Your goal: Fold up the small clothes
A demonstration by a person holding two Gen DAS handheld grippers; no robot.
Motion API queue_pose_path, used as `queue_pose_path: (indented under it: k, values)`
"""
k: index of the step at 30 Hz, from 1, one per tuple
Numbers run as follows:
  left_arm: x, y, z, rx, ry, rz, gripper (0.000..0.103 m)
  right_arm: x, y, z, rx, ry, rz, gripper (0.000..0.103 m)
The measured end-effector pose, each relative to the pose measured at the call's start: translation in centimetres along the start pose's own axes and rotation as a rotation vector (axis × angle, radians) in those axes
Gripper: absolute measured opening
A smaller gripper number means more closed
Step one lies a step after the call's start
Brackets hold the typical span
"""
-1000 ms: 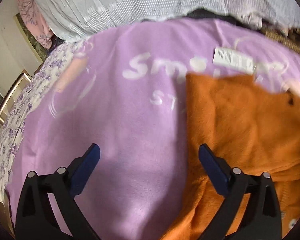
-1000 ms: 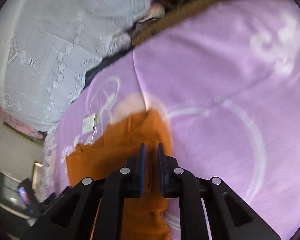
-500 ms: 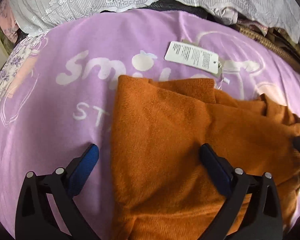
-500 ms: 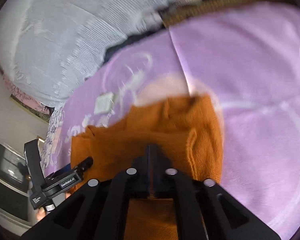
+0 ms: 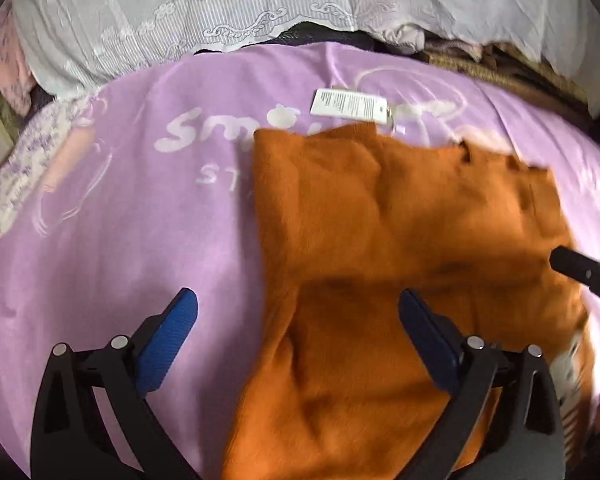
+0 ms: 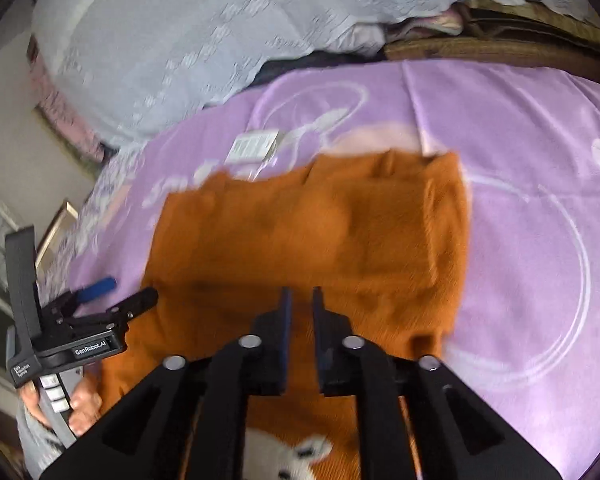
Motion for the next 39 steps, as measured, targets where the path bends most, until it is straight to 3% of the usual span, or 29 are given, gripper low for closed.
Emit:
queue_pose_path:
  k: [2, 5, 6, 8, 15, 19, 22, 25, 28, 34, 37, 39]
  values:
    - [-2.3, -2.0, -1.1, 0.022, 0.018, -0.069, 0.099, -1.5, -1.7, -0.3, -0.035, 0.043, -0.039, 0.026]
    - [-2.6, 0.0, -1.2, 0.019, 0.038, -0.049, 0.098, -1.7, 0.1, -0.4, -0.067, 0.041, 0.000, 0.027]
    - [-3.3, 1.0, -1.0, 0.013, 0.032, -0.034, 0.098, -2.2, 1.7, -0.7, -0.041, 0.046, 0.028, 0.028]
    - [-5.4, 2.4, -1.0, 0.000, 0.022, -0.028, 0.098, -4.1, 3.4, -0.7, -0.018, 0.077, 0.047, 0.035]
    - [-10.7, 5.5, -1.8, -0.087, 0.080, -0.014, 0.098, -10.6, 8.3, 3.4, -0.041, 0.027, 0.051, 0.037]
    - [-13.5, 6.5, -0.7, -0.099, 0.049, -0.020, 0.098, -14.0, 9.7, 5.2, -0.035, -0.014, 0.030, 0.052]
    - [-14.6, 7.1, 0.1, -0.156, 0.046, -0.021, 0.098, -15.5, 10.2, 5.6, -0.007, -0.020, 0.024, 0.057]
    - [-15.8, 7.7, 0.9, -0.294, 0.069, -0.034, 0.098, -16.4, 10.7, 4.6, 0.032, 0.004, 0.019, 0.063]
    - [-16.1, 7.7, 1.2, -0.348, 0.075, -0.040, 0.098, -16.6, 10.6, 3.4, 0.072, 0.034, 0.010, 0.069]
    - [-14.5, 6.5, 0.5, -0.464, 0.134, -0.065, 0.098, -15.4, 9.8, 4.0, 0.220, -0.065, -0.038, 0.069]
    - [-14.1, 5.9, 1.4, -0.472, 0.094, -0.077, 0.098, -14.6, 9.0, 3.6, 0.270, -0.080, -0.063, 0.060]
    - [-14.1, 6.2, 2.5, -0.522, 0.065, -0.078, 0.093, -14.4, 8.5, 3.1, 0.304, -0.097, -0.082, 0.052]
Point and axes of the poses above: each gripper's, at about its wrist camera, not at the fingertips, and y roughly against the way its jaws point, z to its right, x to its top, the point moved 7 cm from there along -y, roughly the way its jaws point, and after that the axes turned 14 degrees about -x, right-handed, at the moved point
